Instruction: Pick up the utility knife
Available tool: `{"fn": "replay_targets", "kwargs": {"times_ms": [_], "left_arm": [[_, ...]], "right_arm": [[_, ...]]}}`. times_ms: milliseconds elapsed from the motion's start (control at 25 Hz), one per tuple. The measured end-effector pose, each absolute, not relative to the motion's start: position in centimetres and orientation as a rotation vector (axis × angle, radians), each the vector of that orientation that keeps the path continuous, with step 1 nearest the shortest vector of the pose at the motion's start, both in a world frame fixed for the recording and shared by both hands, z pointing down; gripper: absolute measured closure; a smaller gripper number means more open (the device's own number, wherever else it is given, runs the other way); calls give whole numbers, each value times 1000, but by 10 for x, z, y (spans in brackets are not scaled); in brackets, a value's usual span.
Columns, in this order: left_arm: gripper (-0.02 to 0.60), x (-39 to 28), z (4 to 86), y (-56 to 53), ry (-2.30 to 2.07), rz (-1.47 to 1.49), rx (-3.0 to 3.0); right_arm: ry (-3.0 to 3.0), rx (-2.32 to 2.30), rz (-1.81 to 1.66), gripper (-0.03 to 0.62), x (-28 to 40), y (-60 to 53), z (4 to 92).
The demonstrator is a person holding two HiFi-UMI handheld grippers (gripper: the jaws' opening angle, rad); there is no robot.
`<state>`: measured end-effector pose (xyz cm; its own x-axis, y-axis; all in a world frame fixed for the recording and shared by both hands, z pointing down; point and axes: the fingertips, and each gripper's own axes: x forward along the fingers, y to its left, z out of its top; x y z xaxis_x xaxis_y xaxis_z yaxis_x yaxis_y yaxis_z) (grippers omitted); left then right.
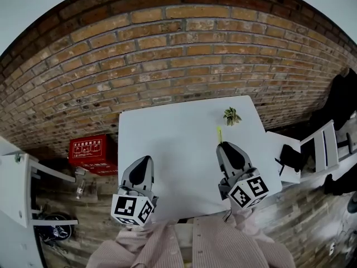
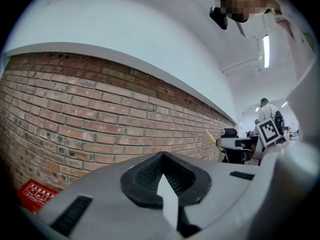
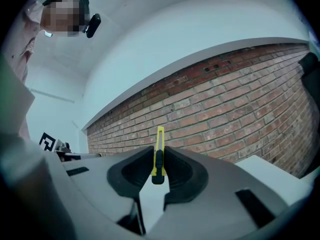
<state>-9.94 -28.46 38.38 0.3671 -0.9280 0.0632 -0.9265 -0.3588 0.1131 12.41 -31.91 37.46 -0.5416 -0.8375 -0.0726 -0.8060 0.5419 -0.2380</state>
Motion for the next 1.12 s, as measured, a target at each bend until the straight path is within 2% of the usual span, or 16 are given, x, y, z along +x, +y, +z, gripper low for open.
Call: {"fn": "replay_targets", "kwargs": {"times_ms": [1120], "left_arm": [[589,-120,370,-282,-1804,-6,2483]], "right_arm": [[2583,-1428,-171,526,134,-317,357]]}}
